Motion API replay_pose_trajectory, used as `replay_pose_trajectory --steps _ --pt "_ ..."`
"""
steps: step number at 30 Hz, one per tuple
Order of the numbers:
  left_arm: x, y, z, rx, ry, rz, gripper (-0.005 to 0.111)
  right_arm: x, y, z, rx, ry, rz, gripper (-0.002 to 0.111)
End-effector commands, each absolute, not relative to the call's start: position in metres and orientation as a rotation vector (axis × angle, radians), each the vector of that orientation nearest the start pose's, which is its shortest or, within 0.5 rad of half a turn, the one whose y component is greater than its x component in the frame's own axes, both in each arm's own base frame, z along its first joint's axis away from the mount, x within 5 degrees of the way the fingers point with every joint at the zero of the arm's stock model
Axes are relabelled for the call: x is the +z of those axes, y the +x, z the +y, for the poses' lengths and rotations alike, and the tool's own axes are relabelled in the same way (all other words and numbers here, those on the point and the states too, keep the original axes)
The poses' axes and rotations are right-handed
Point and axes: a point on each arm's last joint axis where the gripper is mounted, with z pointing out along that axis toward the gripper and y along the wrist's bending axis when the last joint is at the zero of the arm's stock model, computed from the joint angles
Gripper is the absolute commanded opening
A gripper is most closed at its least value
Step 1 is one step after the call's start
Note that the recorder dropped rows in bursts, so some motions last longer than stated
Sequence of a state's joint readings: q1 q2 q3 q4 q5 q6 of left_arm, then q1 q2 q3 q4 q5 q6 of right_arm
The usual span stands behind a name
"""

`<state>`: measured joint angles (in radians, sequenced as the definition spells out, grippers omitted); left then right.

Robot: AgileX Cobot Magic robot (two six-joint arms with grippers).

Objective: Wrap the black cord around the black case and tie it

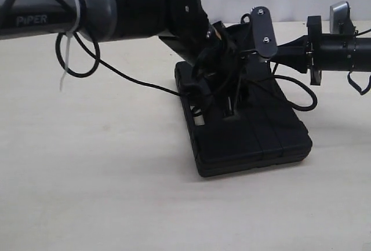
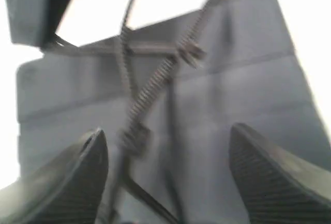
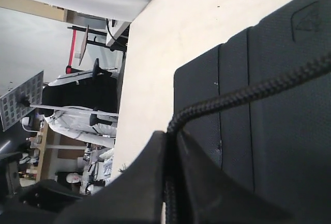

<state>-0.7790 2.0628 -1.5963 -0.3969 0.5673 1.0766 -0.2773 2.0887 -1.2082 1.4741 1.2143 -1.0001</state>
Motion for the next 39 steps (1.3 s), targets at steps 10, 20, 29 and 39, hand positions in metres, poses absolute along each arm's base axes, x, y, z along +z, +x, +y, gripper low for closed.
replay_pose_trajectory --steps 10,20,29,39 --pt "0.172 0.341 -0.362 -0.050 1.622 1.528 0.024 0.159 0.387 -0.022 1.527 0.219 2.265 0.004" --pt "0.153 0.347 -0.368 0.047 1.642 1.413 0.000 0.159 0.387 -0.022 1.530 0.227 2.265 0.004" --pt "0.152 0.359 -0.360 0.075 1.596 1.407 0.000 0.159 0.387 -0.022 1.531 0.229 2.261 0.004" --pt "0.147 0.357 -0.358 0.082 1.659 1.422 0.030 0.160 0.388 -0.022 1.527 0.218 2.244 0.004"
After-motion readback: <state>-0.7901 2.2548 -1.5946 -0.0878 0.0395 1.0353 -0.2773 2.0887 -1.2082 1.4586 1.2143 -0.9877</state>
